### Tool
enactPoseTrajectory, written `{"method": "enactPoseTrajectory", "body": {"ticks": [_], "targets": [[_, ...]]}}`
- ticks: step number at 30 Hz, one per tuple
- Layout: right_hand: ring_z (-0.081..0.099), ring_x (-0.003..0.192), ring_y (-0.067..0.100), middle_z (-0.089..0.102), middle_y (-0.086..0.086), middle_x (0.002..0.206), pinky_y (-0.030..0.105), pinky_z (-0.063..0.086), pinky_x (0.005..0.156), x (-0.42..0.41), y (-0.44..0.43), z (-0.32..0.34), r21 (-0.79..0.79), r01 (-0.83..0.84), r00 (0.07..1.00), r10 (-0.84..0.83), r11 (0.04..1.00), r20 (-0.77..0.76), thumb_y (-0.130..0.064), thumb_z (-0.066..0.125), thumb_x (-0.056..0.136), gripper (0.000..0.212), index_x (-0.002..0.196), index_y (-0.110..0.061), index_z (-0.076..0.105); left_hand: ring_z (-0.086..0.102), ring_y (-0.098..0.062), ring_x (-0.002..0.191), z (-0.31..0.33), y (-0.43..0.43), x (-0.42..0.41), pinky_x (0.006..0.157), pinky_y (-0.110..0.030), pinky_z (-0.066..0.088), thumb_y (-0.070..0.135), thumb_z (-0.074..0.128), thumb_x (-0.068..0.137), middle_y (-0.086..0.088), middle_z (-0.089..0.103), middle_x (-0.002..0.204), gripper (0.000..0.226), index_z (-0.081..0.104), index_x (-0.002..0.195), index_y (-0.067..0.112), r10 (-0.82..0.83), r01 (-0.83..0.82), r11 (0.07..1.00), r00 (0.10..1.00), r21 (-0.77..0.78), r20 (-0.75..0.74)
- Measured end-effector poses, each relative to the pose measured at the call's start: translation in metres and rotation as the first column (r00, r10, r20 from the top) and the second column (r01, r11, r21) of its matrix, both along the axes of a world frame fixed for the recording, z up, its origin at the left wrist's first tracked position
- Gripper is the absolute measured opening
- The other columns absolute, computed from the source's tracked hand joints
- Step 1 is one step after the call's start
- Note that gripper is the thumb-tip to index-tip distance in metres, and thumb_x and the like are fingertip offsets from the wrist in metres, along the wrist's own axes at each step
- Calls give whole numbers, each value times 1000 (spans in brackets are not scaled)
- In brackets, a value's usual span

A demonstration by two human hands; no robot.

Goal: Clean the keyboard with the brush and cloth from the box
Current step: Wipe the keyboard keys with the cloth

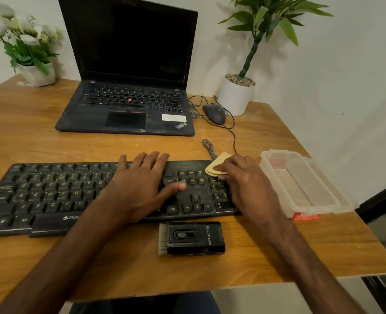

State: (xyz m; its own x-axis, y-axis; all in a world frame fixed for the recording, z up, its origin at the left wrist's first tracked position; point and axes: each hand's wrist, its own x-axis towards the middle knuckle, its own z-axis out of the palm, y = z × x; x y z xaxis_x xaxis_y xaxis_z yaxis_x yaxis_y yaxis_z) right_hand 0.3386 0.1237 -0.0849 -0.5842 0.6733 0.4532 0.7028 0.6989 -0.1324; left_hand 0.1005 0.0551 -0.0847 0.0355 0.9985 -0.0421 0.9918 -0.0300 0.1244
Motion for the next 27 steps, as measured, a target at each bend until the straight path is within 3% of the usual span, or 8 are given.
{"method": "enactPoseTrajectory", "body": {"ticks": [5,10,18,23,27], "targets": [[58,97,22,64,4,107,40,53,74,9,-15,0,54,-8,997,4,998,71,6,74,76,39,110,-12,69,22,-22,149,-10,0,0,122,-56,12,84,-18,71,-1,23,163,109,11,157,24,18,-16,999,999,38,-38],[57,98,22,65,3,108,36,47,74,18,-18,6,121,-53,985,32,991,171,-1,79,72,42,110,-15,69,19,-25,150,-11,1,0,122,-55,10,83,-19,70,0,21,164,109,9,158,25,18,-16,999,999,42,-38],[61,93,28,65,10,104,42,50,75,26,7,38,213,-206,854,69,955,516,-18,88,61,49,106,-18,70,20,-25,150,-12,-1,-2,122,-56,11,84,-18,72,1,25,162,109,12,158,25,3,-1,997,1000,71,-23],[58,94,30,64,14,108,41,48,71,19,3,38,301,-154,922,27,941,386,-13,71,72,44,116,-13,68,20,-24,150,-13,0,-2,122,-56,11,84,-20,71,1,26,162,109,12,158,25,8,-6,997,1000,72,-23],[53,98,18,60,3,111,33,52,73,26,-7,16,-54,-120,966,129,991,222,1,74,77,52,125,-18,65,23,-25,149,-13,0,-2,121,-56,13,83,-20,71,0,29,160,110,15,158,24,12,-11,997,1000,77,-14]]}}
